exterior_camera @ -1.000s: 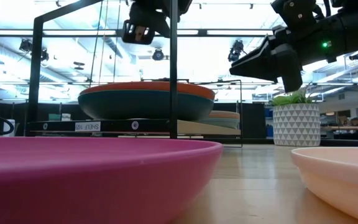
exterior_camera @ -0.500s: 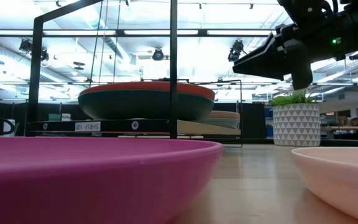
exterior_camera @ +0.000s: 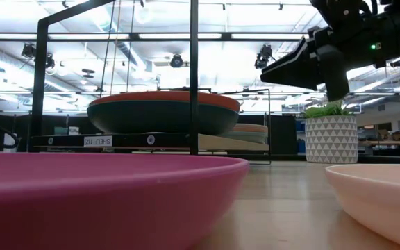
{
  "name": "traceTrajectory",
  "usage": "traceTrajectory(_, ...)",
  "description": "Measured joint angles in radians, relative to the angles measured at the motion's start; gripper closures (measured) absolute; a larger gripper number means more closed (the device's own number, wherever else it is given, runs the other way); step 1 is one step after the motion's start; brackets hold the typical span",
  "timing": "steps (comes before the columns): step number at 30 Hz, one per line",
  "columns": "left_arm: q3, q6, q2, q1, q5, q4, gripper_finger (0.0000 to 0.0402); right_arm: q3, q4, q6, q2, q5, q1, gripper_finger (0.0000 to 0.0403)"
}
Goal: Place and stack plates onto a shelf
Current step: Stack the blue plate on the top of the orange plate on the shelf
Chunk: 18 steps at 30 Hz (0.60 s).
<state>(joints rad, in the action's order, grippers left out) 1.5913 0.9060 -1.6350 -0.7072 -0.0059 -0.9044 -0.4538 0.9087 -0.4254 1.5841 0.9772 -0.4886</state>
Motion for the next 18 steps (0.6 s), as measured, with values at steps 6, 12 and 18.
traceTrajectory(6, -0.065, 0.321, -0.071, -0.131, -0.032, -0.108, 0.0260, 0.000, 0.035, -0.044, 0.000, -0.007, 0.044, 0.0277)
traceTrajectory(12, -0.132, 0.432, -0.124, -0.170, -0.046, -0.114, 0.0260, 0.000, 0.049, -0.069, 0.000, -0.035, 0.098, 0.0277)
traceTrajectory(18, -0.180, 0.559, -0.179, -0.111, -0.037, -0.109, 0.0260, 0.000, 0.068, -0.076, 0.000, -0.143, 0.161, 0.0277)
